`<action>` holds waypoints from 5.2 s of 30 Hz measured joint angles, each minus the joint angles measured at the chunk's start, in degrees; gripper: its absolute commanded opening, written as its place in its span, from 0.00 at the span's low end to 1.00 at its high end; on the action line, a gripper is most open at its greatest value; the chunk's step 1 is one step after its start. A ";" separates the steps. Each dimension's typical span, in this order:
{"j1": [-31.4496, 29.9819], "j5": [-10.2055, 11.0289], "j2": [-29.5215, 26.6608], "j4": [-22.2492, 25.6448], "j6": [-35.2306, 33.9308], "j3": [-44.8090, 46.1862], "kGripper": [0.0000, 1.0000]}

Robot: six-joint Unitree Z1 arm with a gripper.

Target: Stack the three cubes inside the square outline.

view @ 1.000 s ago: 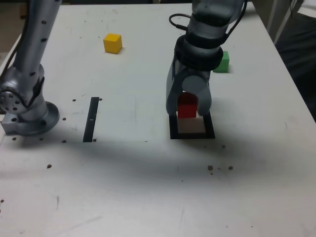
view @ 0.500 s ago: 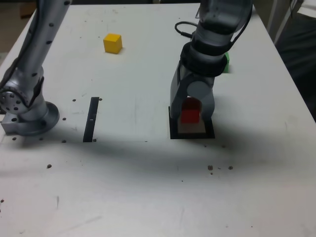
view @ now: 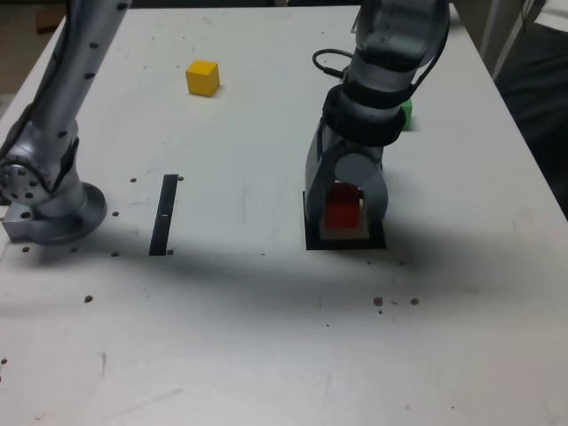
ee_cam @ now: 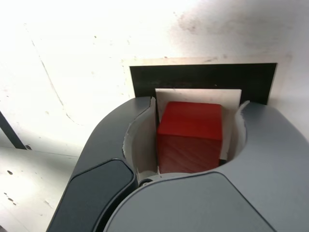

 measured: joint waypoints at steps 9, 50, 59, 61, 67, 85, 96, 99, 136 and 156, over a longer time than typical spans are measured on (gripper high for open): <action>0.08 0.99 -1.27 0.09 -0.12 0.59 0.99; 29.67 11.70 -26.29 2.29 31.74 17.74 1.00; 41.05 16.22 -26.69 0.72 42.61 17.55 0.99; 42.95 17.56 -26.69 0.22 44.58 17.09 0.99; 47.47 18.97 -25.66 -0.53 49.68 16.01 0.97; 57.28 18.94 -13.19 -4.68 62.52 11.03 0.95; 57.31 16.71 -6.96 -8.05 62.61 10.93 0.86; 57.29 16.62 -6.34 -8.58 62.52 10.93 0.75; 52.68 14.86 -8.96 -8.93 59.71 11.12 0.36; 31.34 10.46 -17.04 1.82 41.98 10.57 0.36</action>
